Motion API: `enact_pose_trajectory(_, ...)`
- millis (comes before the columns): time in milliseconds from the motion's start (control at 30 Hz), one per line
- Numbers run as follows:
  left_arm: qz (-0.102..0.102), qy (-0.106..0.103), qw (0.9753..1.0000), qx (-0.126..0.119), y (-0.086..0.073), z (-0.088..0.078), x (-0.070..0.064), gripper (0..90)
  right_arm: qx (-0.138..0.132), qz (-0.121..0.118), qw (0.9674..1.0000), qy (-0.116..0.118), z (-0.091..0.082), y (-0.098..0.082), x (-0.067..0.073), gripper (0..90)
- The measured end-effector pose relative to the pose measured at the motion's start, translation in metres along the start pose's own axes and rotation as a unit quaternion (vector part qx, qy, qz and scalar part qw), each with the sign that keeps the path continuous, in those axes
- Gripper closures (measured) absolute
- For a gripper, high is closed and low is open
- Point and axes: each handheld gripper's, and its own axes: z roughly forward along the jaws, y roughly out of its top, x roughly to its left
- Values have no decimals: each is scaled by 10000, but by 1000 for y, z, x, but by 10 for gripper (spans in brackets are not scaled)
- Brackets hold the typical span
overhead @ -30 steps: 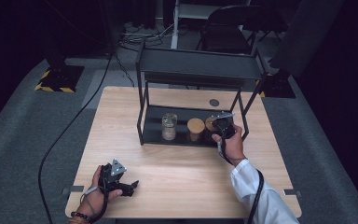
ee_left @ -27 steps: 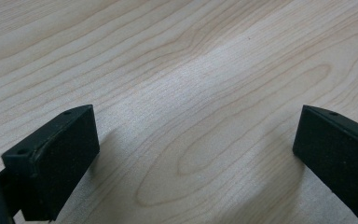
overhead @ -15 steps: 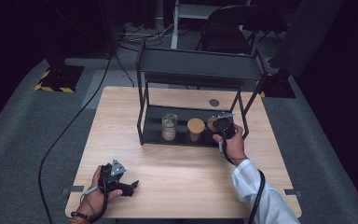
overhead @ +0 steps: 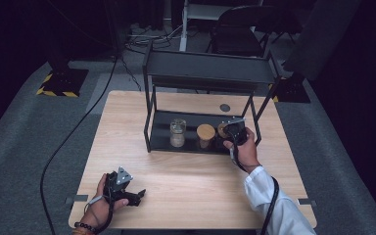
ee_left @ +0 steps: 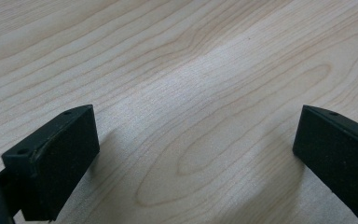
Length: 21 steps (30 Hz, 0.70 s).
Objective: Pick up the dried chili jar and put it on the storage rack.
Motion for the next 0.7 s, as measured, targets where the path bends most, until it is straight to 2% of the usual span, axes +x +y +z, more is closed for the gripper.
enact_pose_trajectory(133, 1, 0, 10000, 0, 0, 0, 0, 0, 51, -81, 9999, -40, 0, 1, -1, 123)
enact_pose_trajectory(467, 1, 1, 10000, 0, 0, 0, 0, 0, 237, -223, 9994, 66, -3, 2, -6, 78)
enact_pose_trajectory(700, 1, 0, 10000, -1, 0, 0, 0, 0, 182, -245, 9995, 128, -5, 1, -9, 52)
